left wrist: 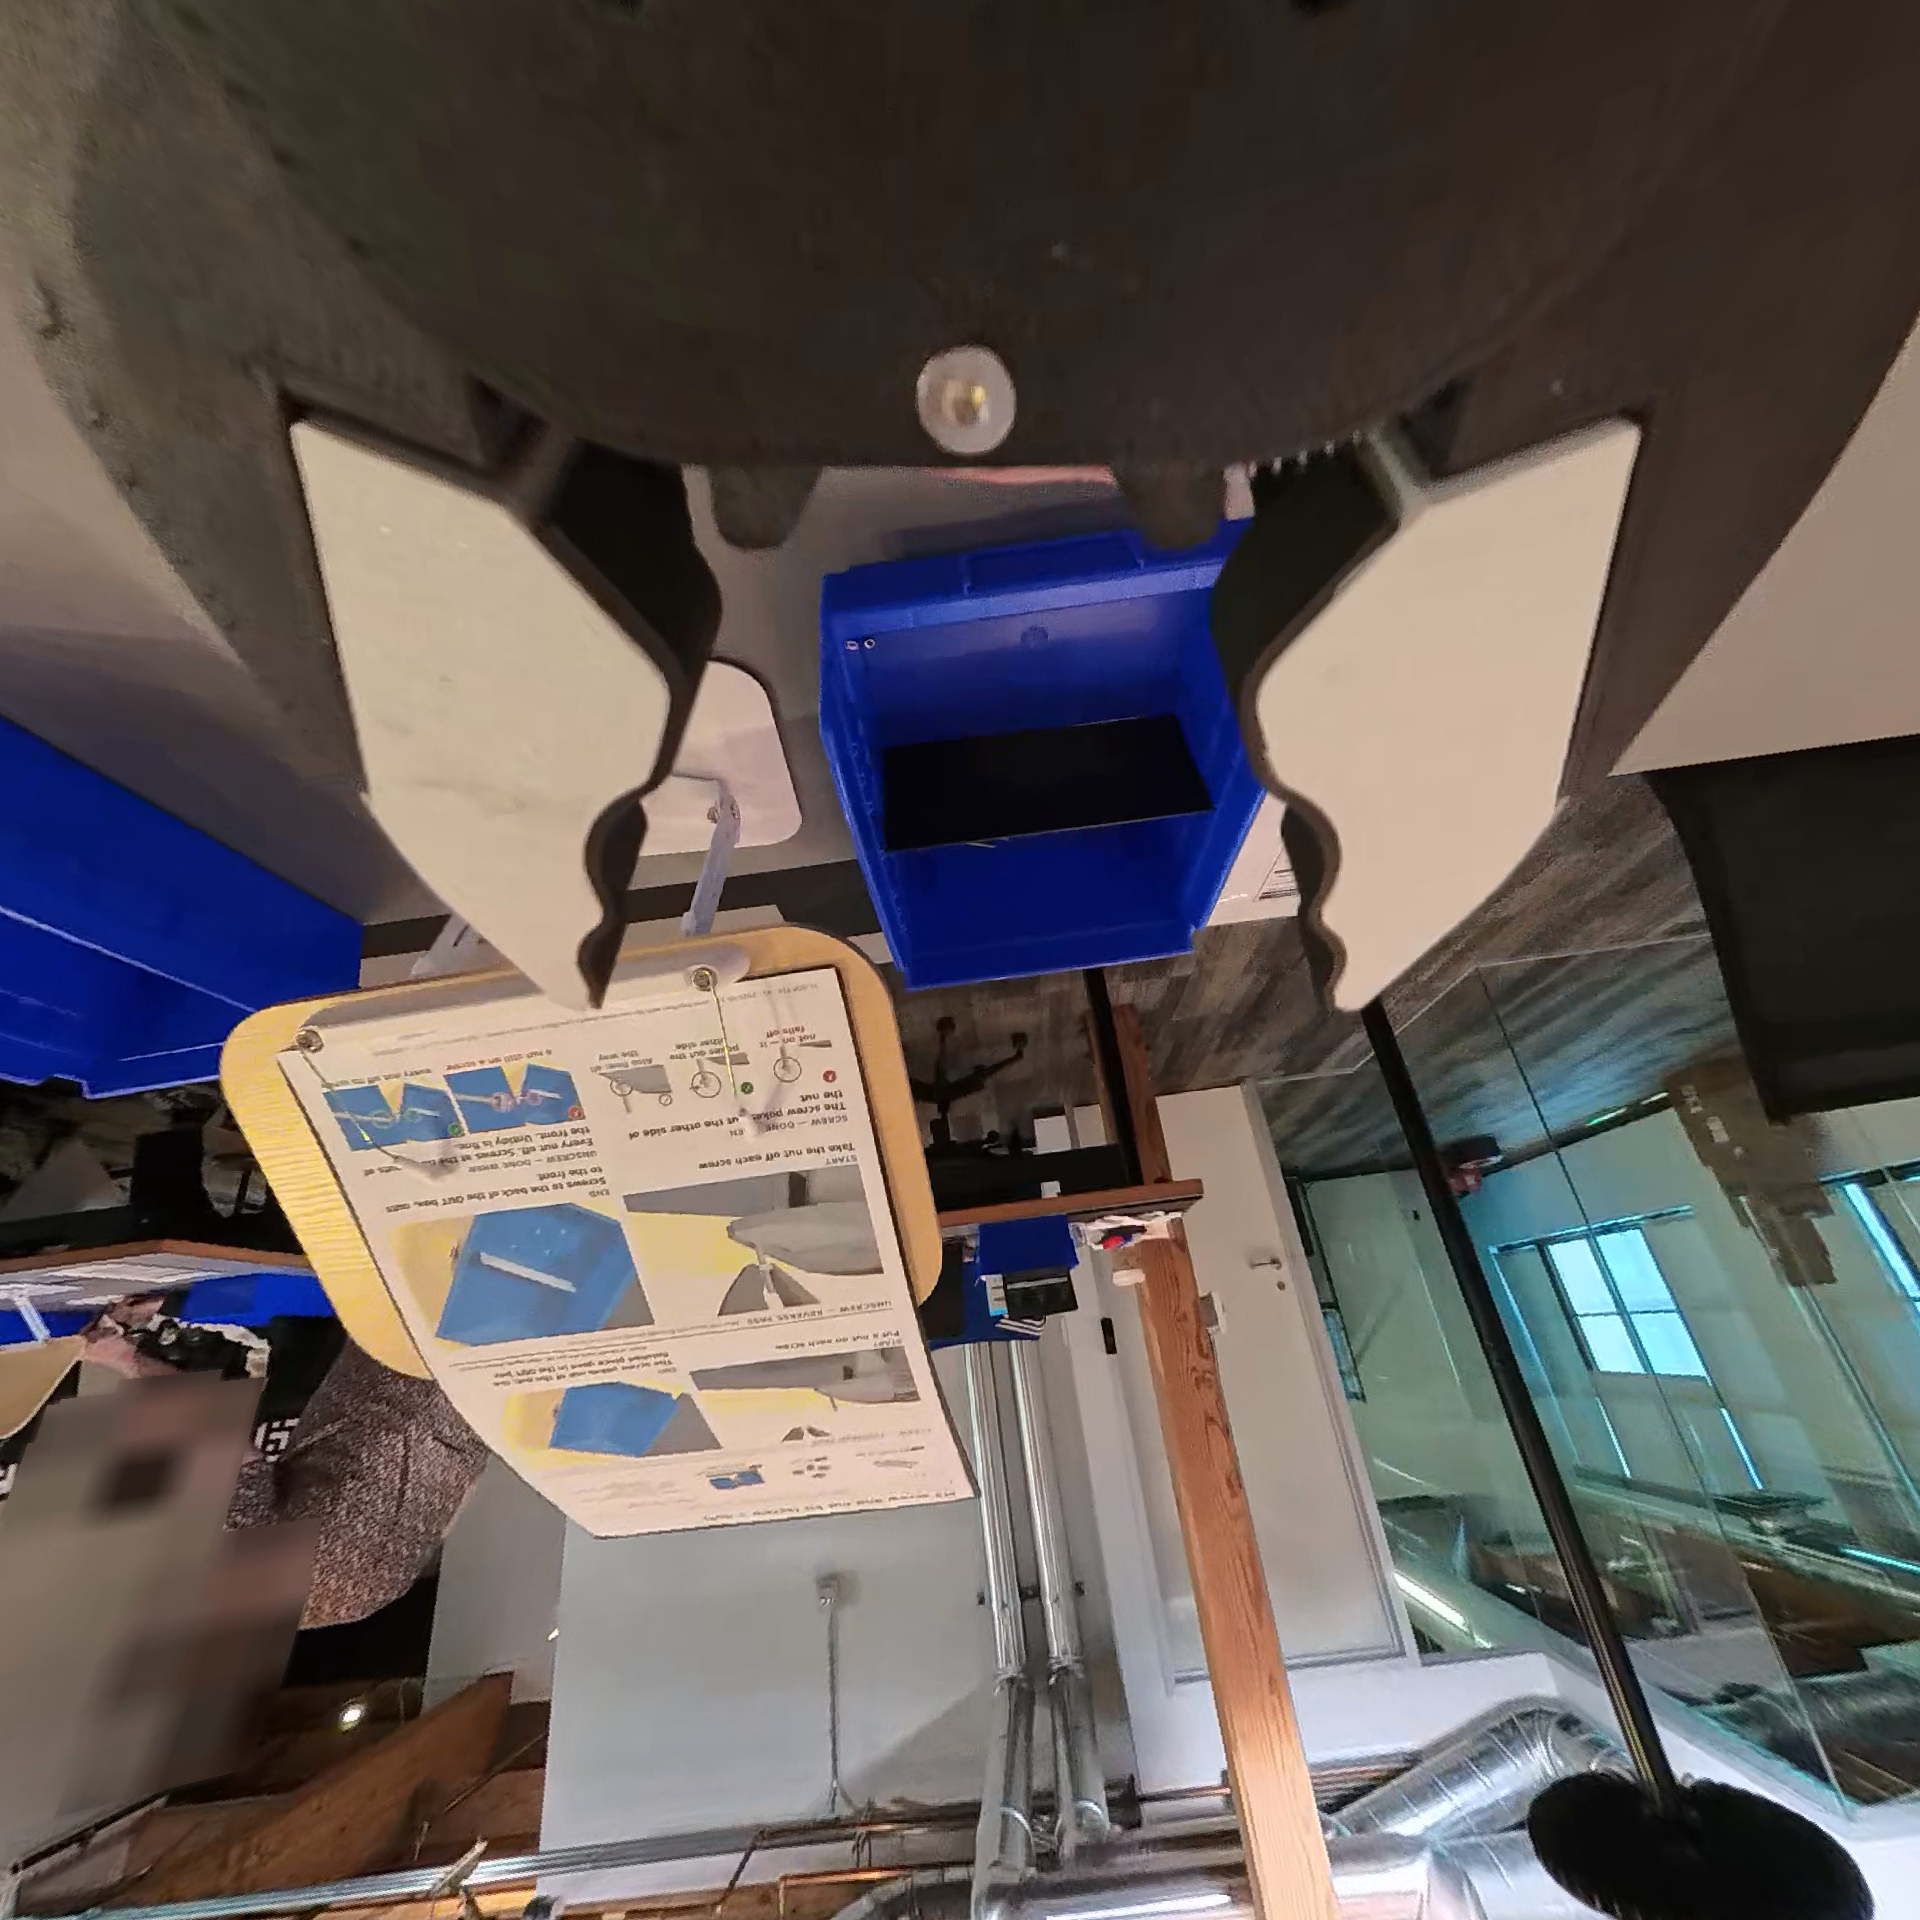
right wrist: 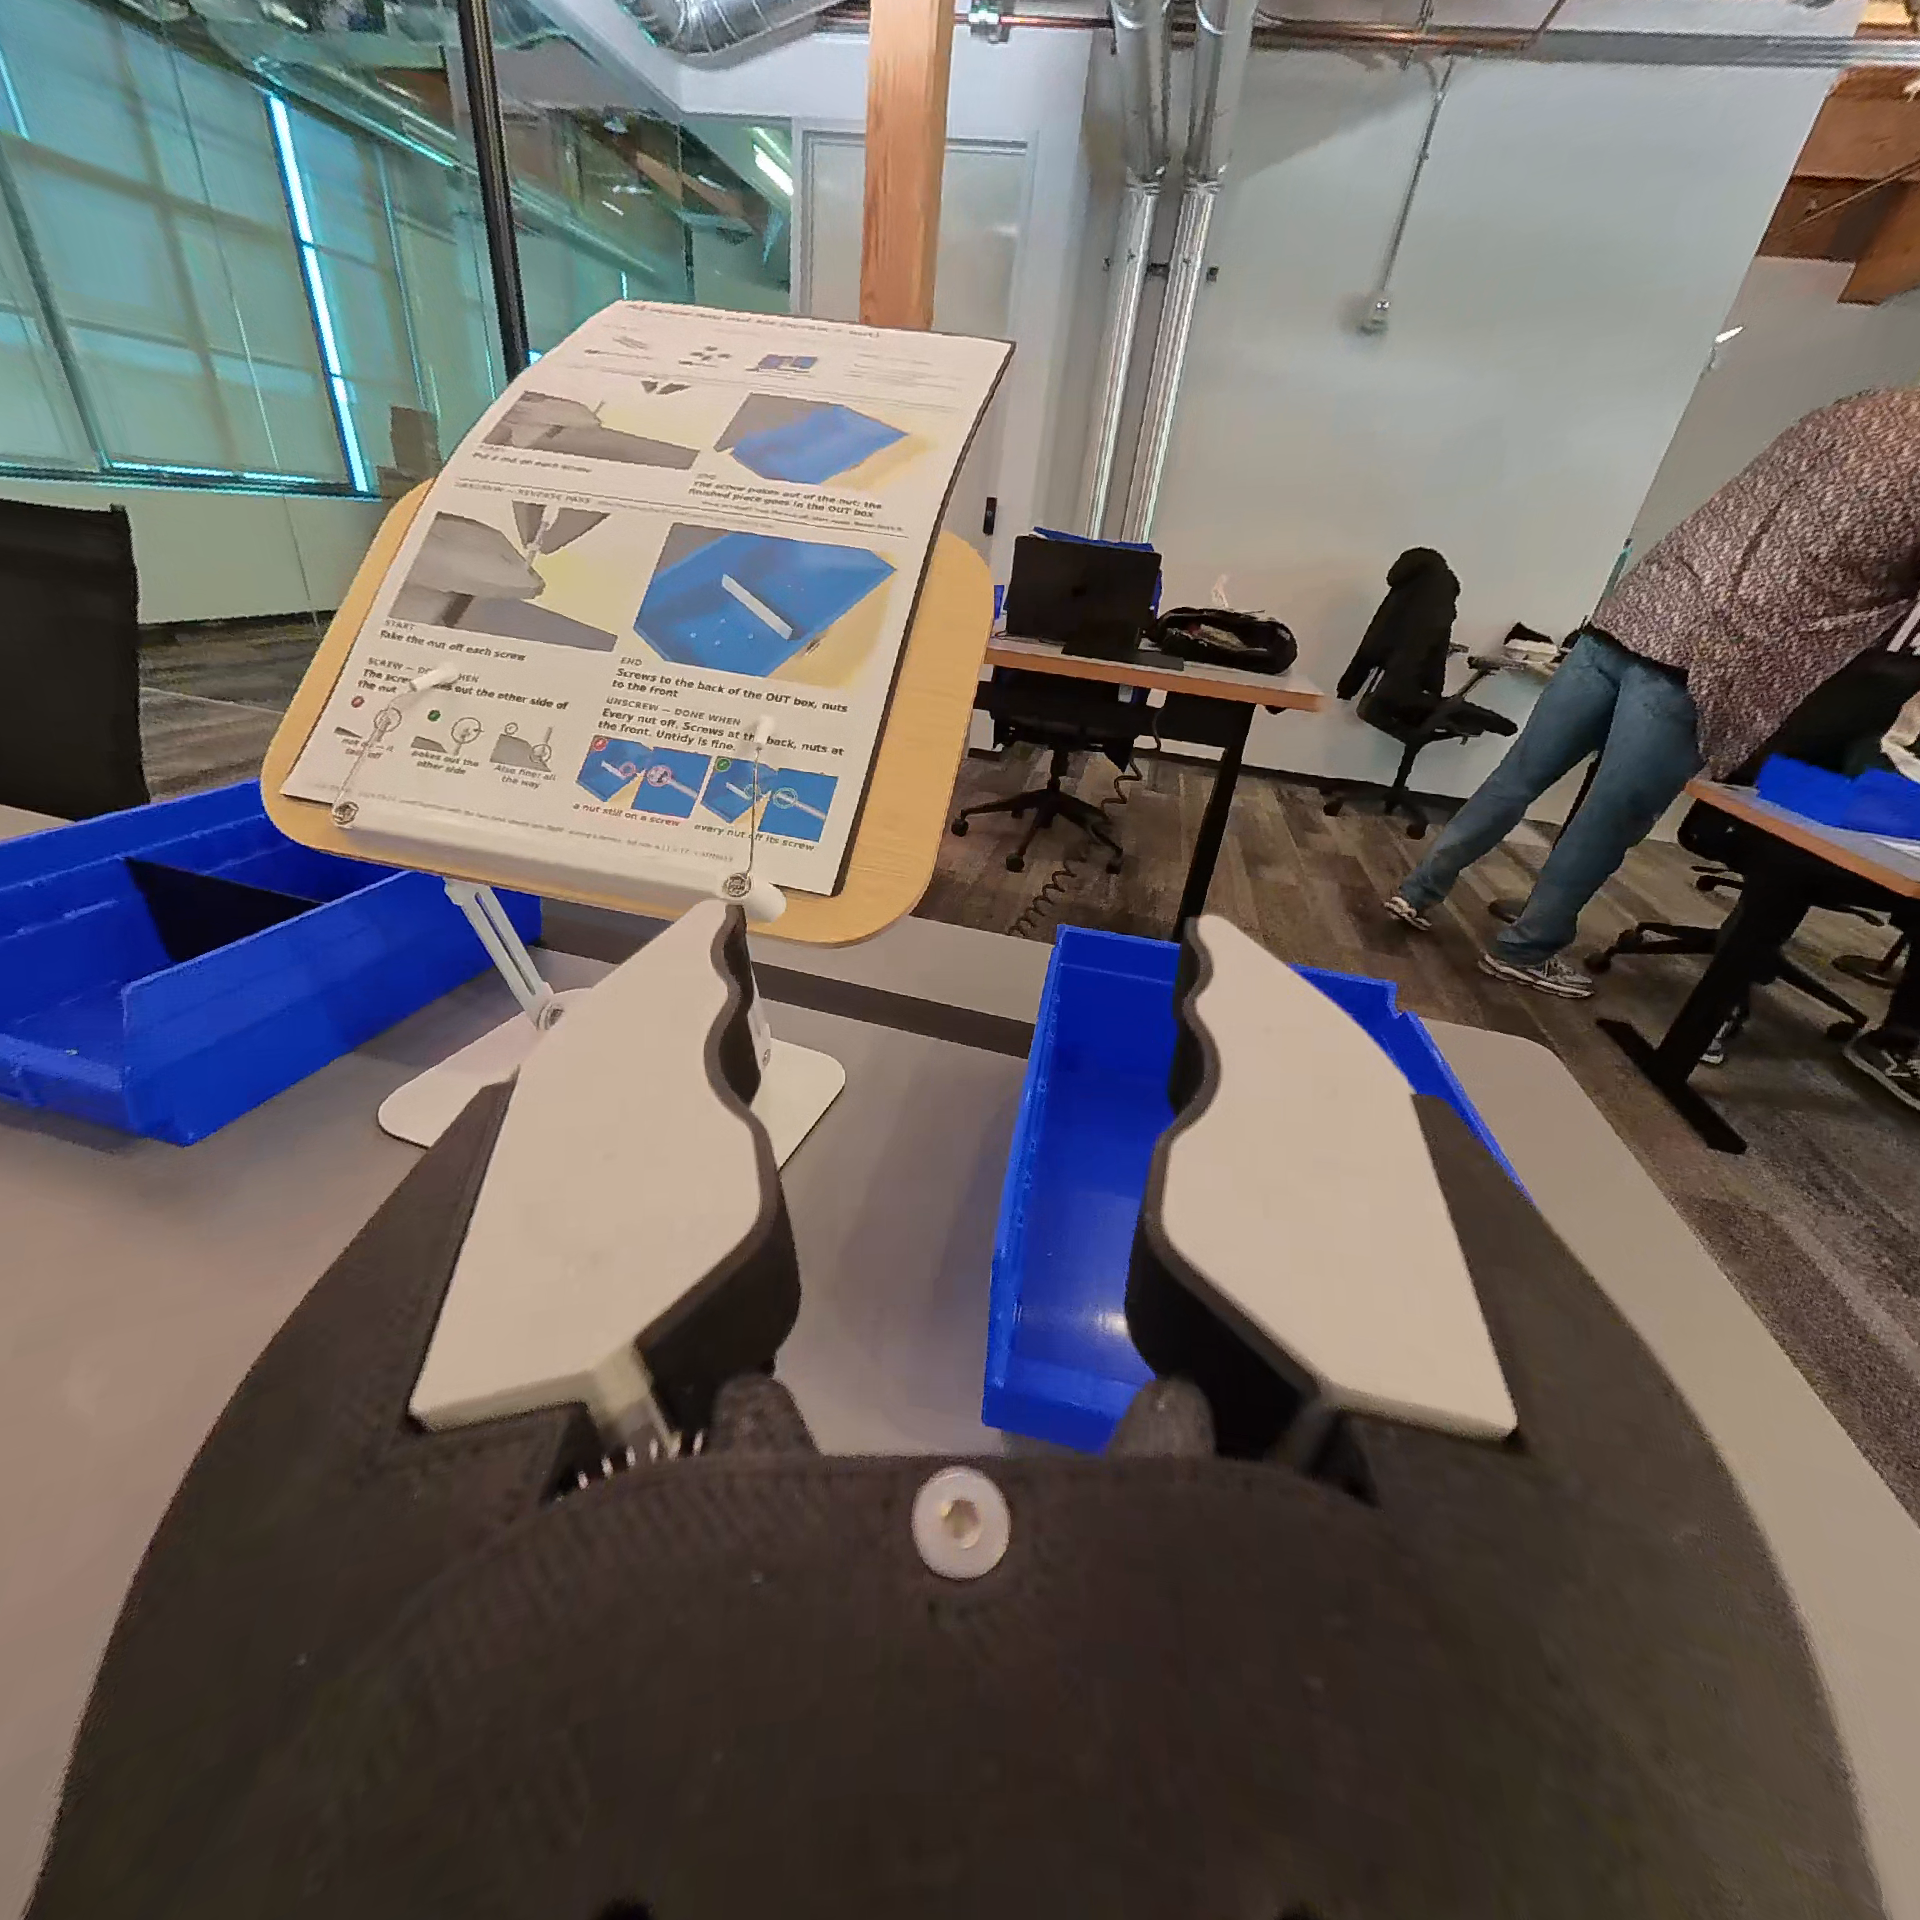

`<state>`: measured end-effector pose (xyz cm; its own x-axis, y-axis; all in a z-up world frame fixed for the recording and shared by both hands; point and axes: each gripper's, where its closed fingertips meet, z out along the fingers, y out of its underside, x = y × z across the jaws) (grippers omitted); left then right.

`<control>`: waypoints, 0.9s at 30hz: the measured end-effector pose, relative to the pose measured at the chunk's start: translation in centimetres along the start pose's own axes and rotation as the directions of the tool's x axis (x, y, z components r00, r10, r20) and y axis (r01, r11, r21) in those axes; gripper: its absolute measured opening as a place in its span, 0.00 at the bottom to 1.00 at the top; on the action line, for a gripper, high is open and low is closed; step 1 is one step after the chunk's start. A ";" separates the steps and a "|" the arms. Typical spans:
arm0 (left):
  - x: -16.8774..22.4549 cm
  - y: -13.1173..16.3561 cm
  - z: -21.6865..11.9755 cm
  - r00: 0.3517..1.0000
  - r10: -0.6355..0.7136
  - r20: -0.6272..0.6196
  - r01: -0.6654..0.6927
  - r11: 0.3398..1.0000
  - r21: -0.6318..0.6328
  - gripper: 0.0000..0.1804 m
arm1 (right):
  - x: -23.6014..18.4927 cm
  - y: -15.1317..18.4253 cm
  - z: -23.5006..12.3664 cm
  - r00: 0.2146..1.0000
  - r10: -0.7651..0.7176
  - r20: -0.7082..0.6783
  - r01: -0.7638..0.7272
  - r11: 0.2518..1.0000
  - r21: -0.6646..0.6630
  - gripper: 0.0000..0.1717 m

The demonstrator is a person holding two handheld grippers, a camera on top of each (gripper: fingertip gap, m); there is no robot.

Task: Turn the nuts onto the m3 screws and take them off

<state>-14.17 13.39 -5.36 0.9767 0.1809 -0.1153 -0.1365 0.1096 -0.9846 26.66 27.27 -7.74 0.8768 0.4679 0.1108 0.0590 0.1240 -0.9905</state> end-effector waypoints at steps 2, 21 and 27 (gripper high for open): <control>0.0 0.3 0.1 1.000 0.011 0.002 -0.011 1.000 -0.003 0.65 | -0.2 0.2 0.1 1.000 -0.010 0.004 0.010 1.000 -0.011 0.44; -0.5 0.1 -0.5 1.000 0.010 -0.008 -0.010 1.000 0.001 0.29 | -1.7 0.8 0.5 0.997 -0.043 0.067 0.046 0.998 -0.048 0.33; -0.2 0.3 -0.6 1.000 0.023 -0.021 -0.023 1.000 -0.004 0.14 | -1.9 0.8 0.5 0.995 -0.042 0.087 0.047 0.998 -0.053 0.24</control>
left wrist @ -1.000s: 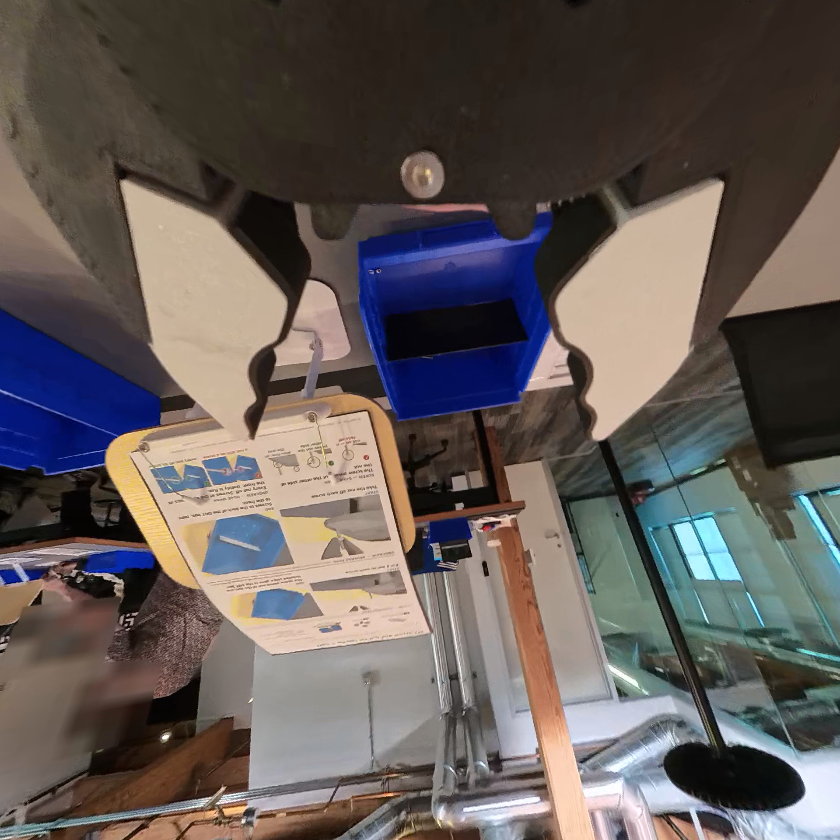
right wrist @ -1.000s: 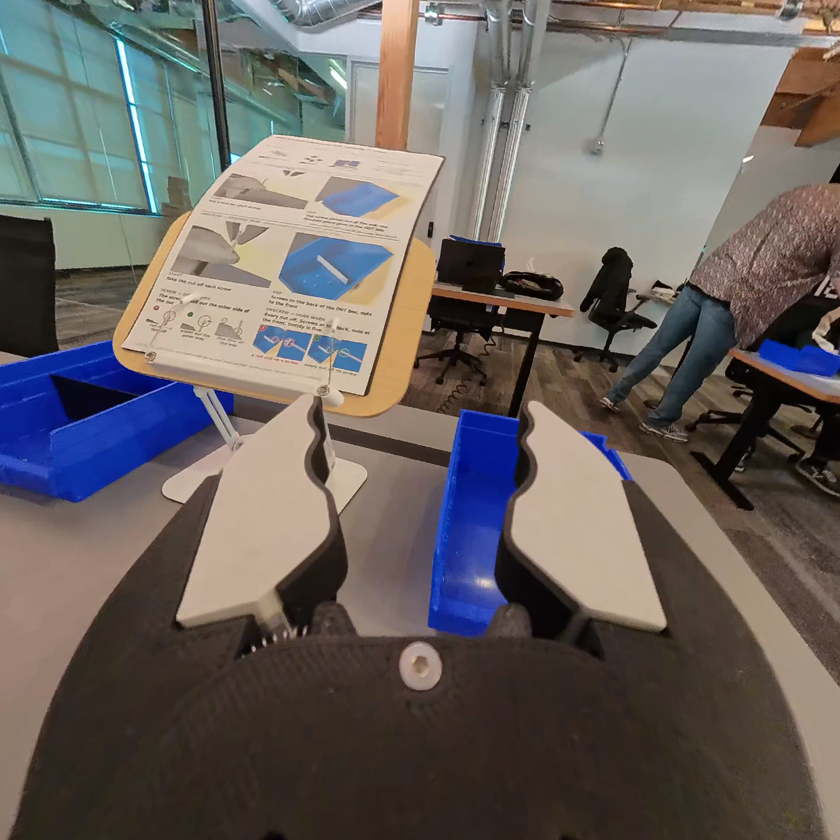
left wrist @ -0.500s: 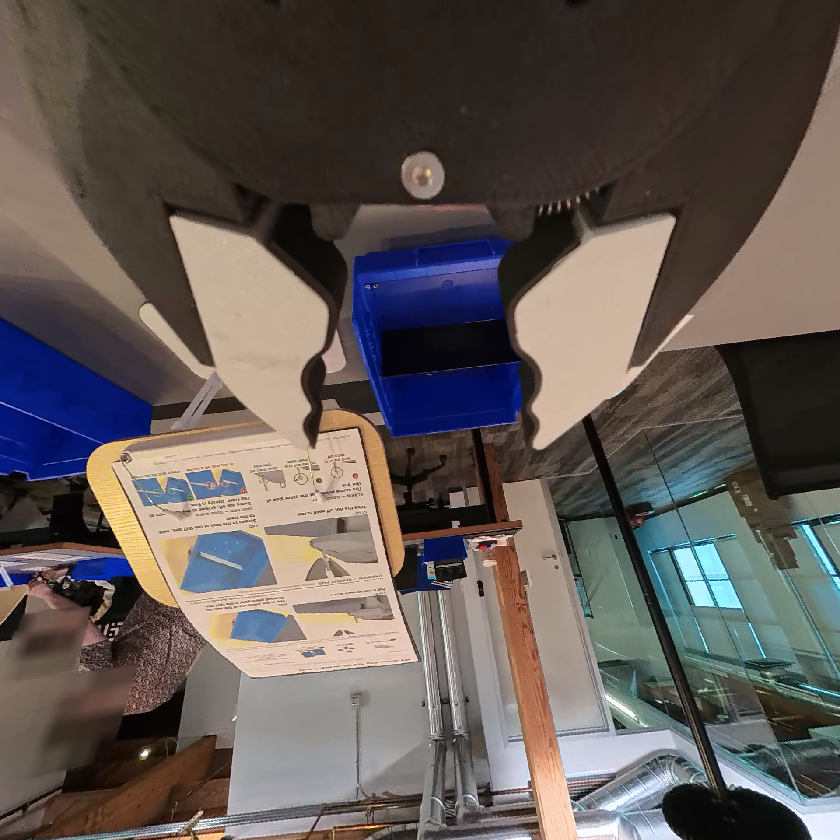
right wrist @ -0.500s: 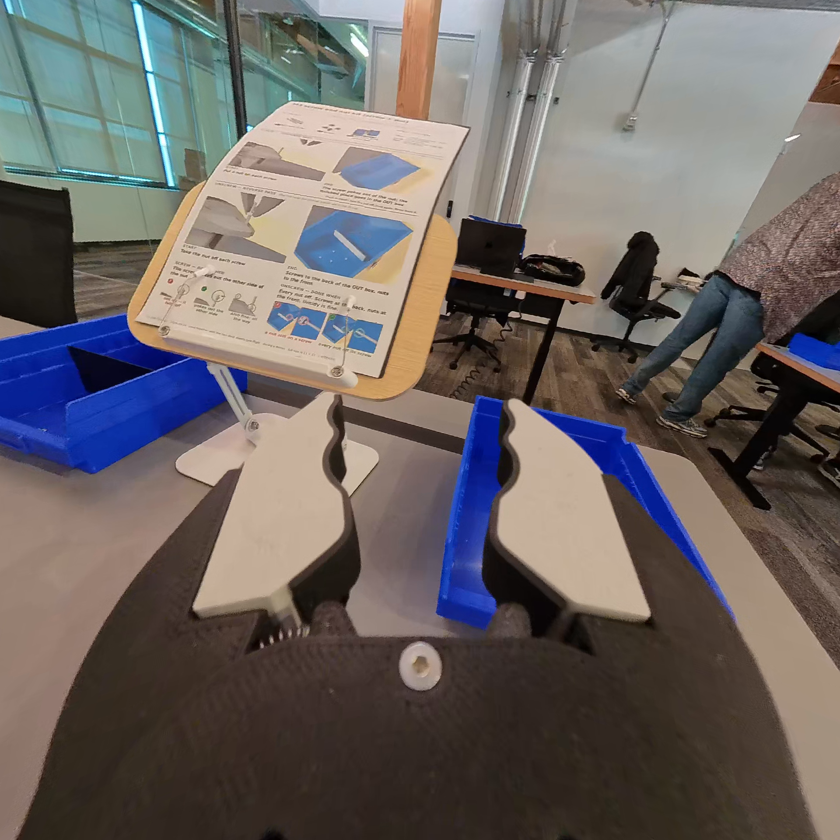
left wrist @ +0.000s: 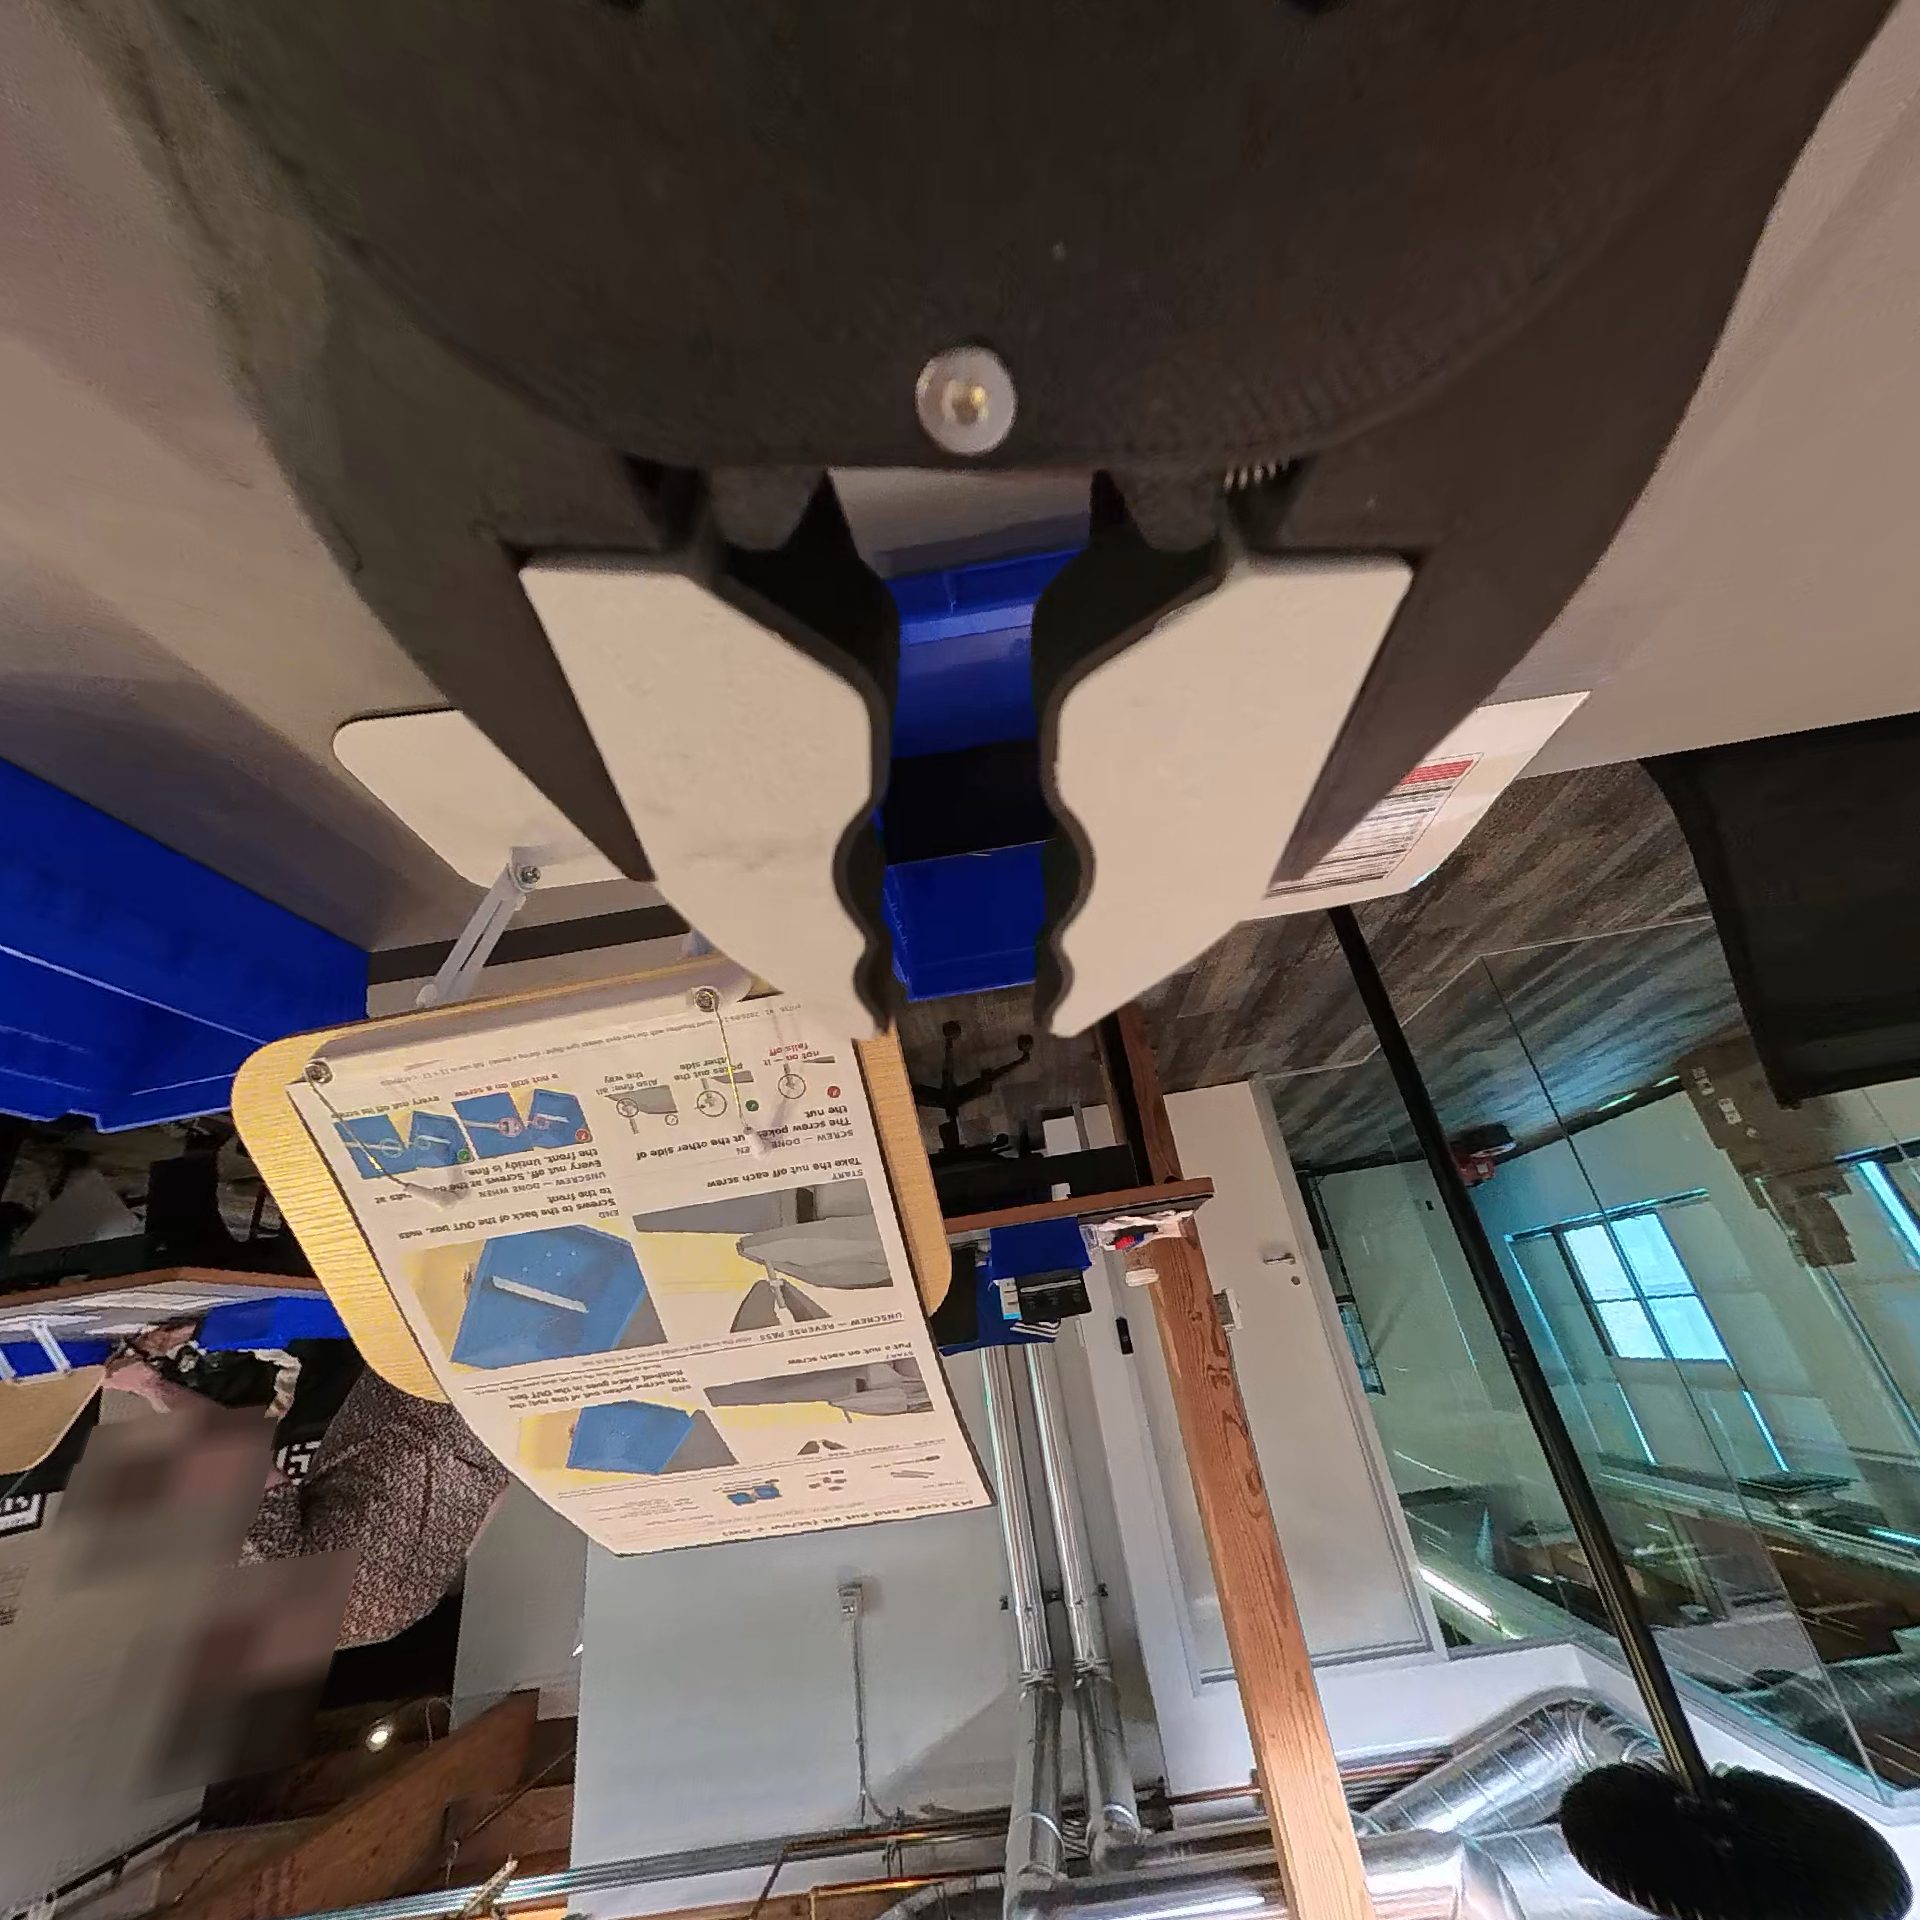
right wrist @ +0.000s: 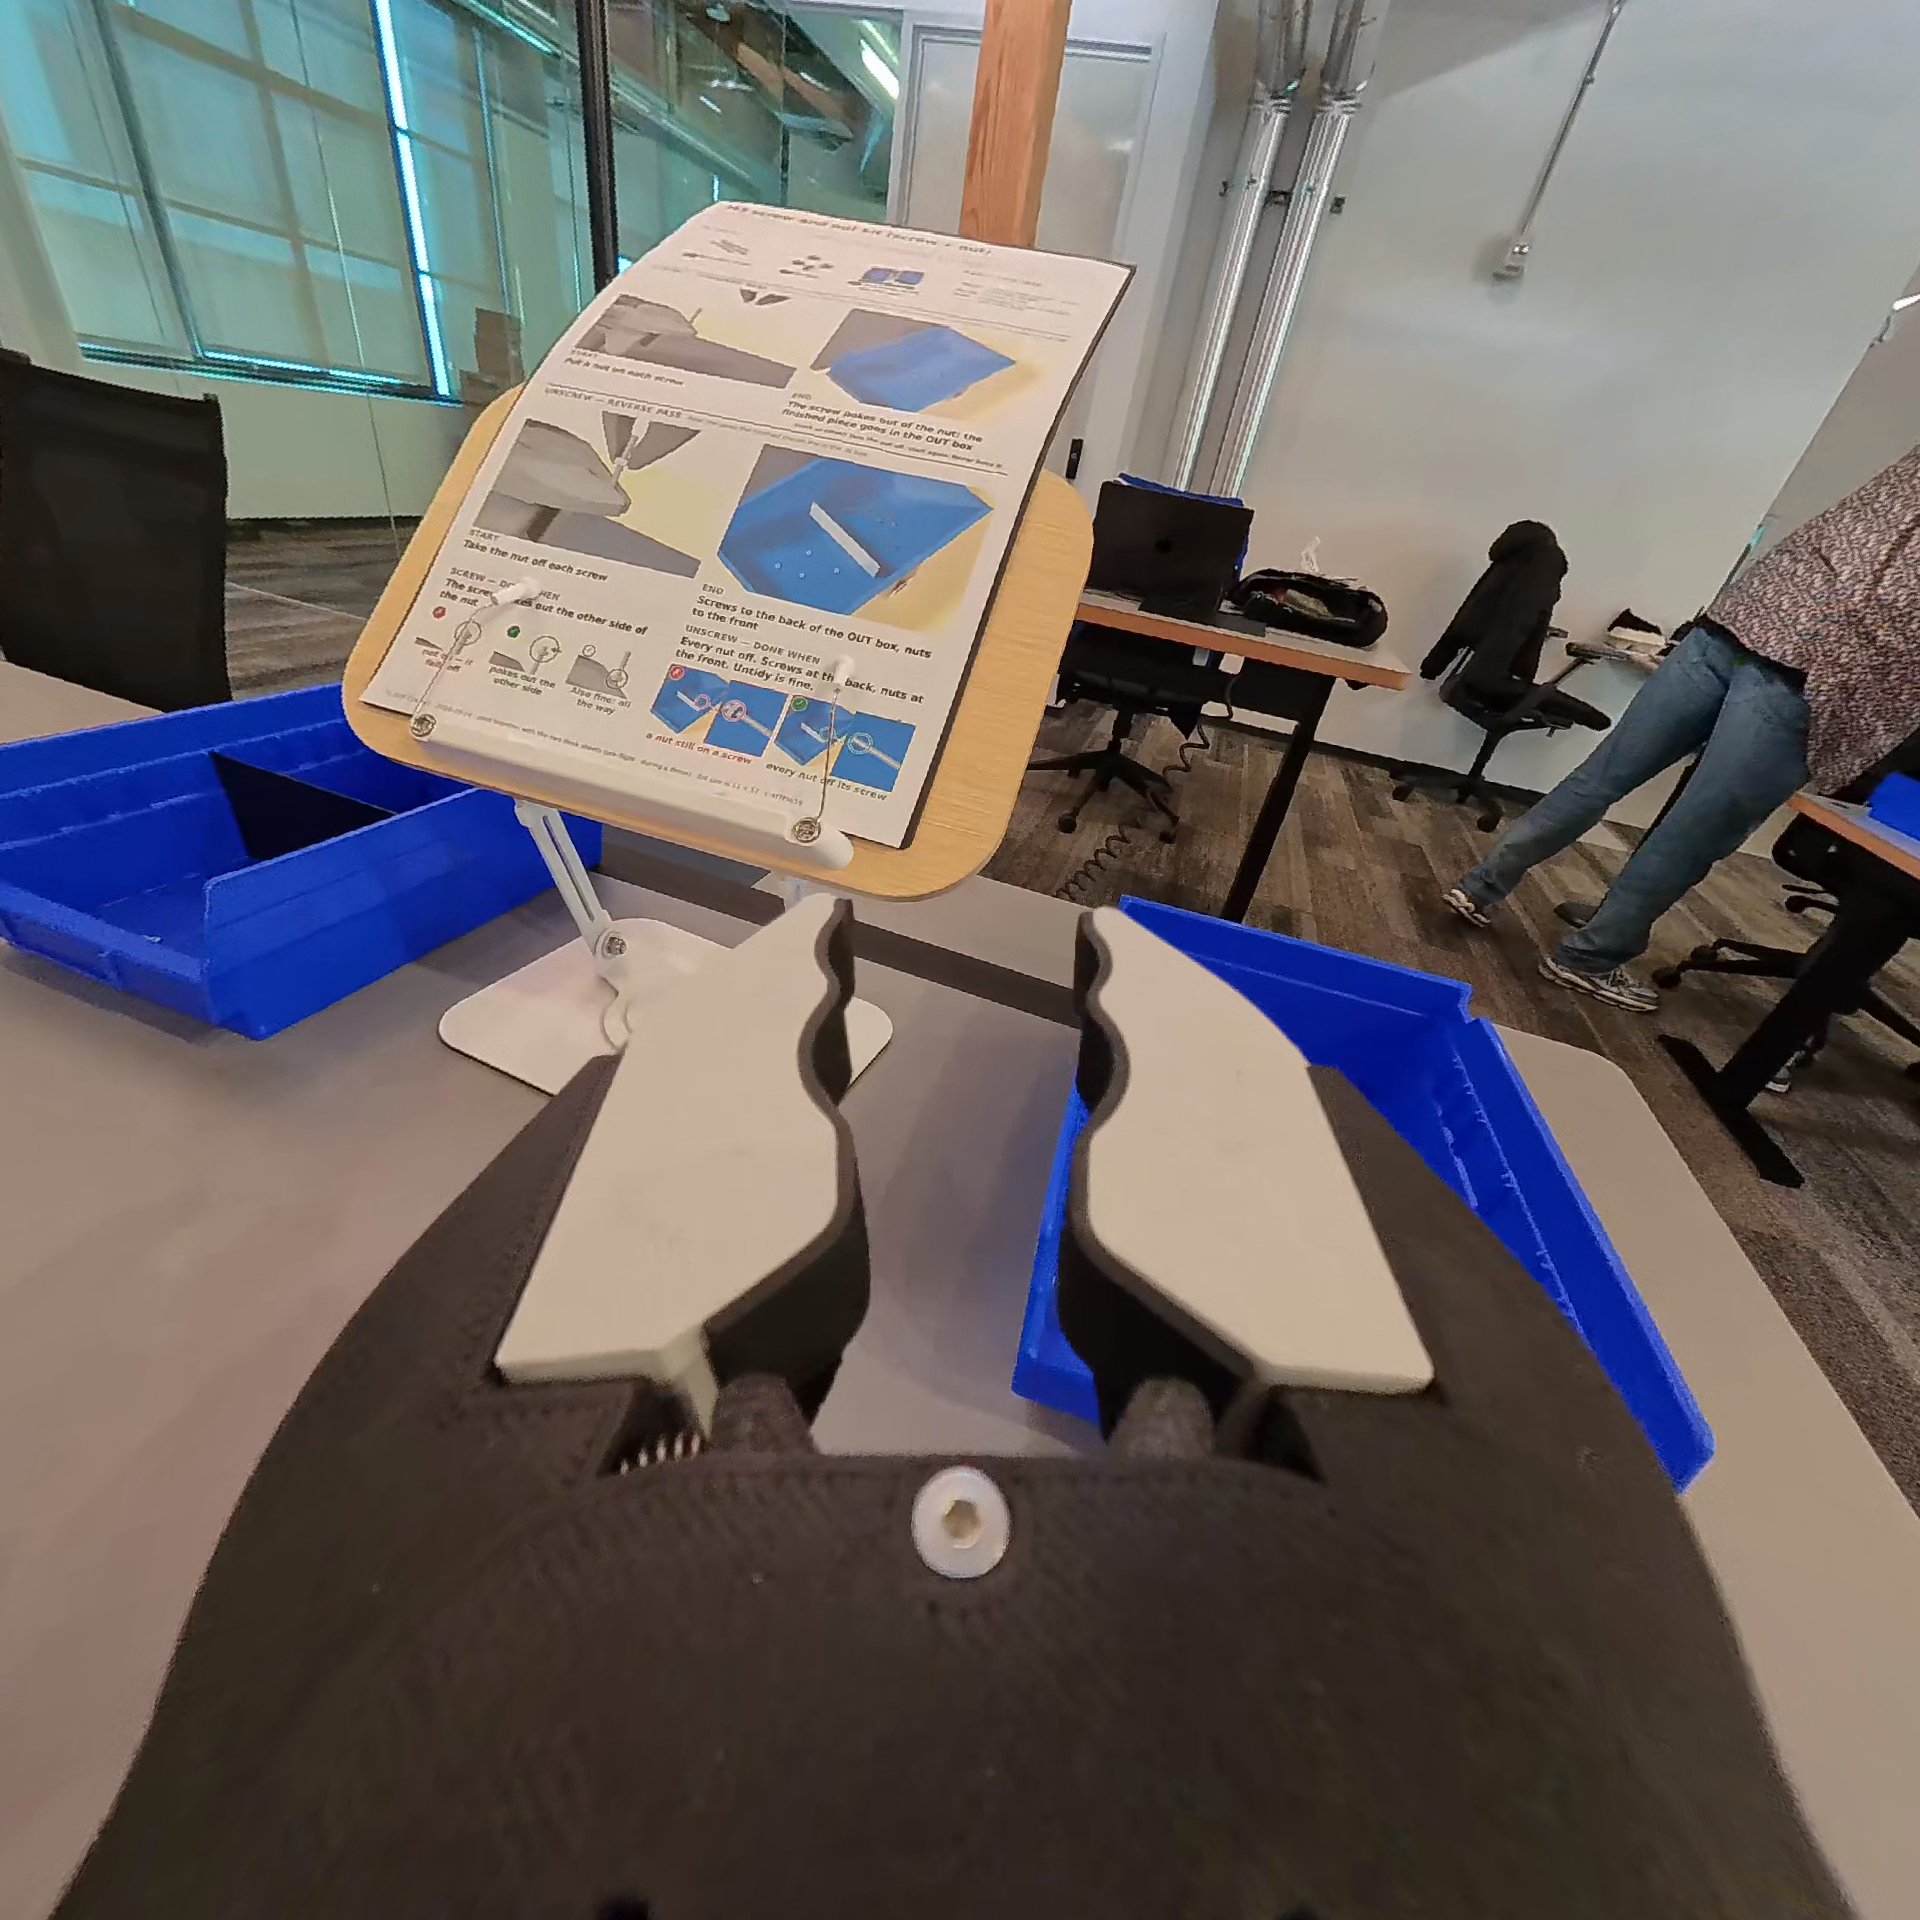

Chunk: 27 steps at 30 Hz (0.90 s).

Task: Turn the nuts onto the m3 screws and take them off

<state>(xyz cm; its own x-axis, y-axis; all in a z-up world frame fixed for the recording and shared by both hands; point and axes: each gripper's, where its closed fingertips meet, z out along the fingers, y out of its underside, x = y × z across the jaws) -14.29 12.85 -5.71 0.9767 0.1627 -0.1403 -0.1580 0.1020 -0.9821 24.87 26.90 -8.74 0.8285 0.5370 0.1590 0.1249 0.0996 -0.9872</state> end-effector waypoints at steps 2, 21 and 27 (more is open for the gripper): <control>0.1 0.0 0.0 1.000 0.004 -0.001 -0.004 1.000 0.001 0.12 | 0.0 0.1 0.0 1.000 -0.004 -0.003 0.004 1.000 -0.006 0.24; -0.6 1.2 0.4 0.999 -0.038 0.011 0.038 0.999 -0.038 0.19 | -0.7 0.1 0.3 0.997 -0.075 -0.031 0.075 0.997 -0.009 0.10; -0.7 1.7 0.7 0.999 -0.047 0.020 0.048 0.997 -0.058 0.36 | -0.3 0.4 0.5 0.996 -0.067 -0.065 0.066 0.998 -0.007 0.25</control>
<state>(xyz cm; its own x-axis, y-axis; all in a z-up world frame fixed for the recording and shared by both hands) -15.29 13.58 -7.18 0.9798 0.1777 -0.0913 -0.1022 0.0529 -0.9934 24.39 27.23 -9.14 0.8521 0.4735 0.2231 0.1834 0.1291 -0.9745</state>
